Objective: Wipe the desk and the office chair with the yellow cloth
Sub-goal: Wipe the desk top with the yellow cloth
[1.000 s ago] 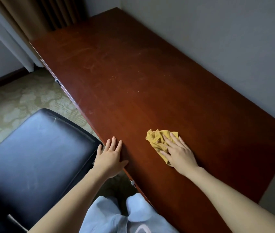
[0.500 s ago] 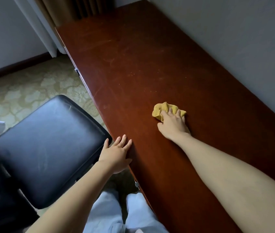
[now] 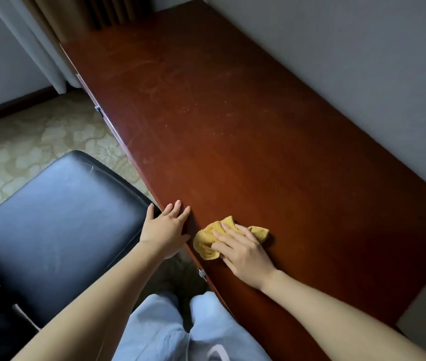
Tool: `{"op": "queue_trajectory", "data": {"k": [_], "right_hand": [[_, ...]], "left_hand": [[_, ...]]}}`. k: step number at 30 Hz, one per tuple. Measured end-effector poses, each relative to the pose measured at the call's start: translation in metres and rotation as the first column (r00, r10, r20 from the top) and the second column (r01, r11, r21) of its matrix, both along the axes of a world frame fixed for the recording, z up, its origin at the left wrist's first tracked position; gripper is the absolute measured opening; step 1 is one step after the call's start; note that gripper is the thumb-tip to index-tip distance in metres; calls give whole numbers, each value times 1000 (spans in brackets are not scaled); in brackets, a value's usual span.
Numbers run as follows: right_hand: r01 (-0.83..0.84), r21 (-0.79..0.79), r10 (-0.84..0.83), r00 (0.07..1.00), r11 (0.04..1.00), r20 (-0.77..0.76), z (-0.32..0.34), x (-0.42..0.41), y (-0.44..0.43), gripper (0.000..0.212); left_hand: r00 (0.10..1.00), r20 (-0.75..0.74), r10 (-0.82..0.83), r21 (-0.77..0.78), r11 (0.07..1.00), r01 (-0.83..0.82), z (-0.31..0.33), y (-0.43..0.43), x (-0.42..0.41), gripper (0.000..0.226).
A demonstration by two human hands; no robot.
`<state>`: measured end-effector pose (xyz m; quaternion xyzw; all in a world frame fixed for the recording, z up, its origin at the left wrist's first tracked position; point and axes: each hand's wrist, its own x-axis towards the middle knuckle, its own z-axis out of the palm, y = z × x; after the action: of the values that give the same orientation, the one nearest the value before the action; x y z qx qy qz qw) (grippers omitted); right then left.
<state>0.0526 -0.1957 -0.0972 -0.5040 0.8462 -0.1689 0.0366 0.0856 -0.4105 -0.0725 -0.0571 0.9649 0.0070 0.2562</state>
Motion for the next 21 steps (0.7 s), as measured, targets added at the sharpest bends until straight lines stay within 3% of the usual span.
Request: {"op": "queue_trajectory", "data": {"k": [4,8,9,13,15,18,21], "right_hand": [[-111,-62,104,989,992,-105,-2,-5,47,17],[-113,-31,106,979,993,-175,4,-34,73,16],[-81,-25,75,980,996,-185,5,-42,76,11],[186,39,-183,980,982,-78,14,-78,74,34],[294,98,-293,956,951,-27,17,-97,64,33],[499,210,-512,859,841,10,21,-129,43,21],[604,301,-632,775,738,-2,23,-157,16,28]], "left_hand": [[998,-43,-44,-47,998,42,-1,2,0,88],[994,-62,-86,-47,995,83,-1,1,-2,90],[994,-56,-95,-49,994,93,0,0,-3,88],[995,-19,-101,-41,994,101,1,-1,-5,85],[996,1,-89,-31,996,89,2,-1,-7,88],[997,15,-70,-24,997,71,2,0,-7,94],[998,19,-65,-34,997,65,1,1,-6,96]]}}
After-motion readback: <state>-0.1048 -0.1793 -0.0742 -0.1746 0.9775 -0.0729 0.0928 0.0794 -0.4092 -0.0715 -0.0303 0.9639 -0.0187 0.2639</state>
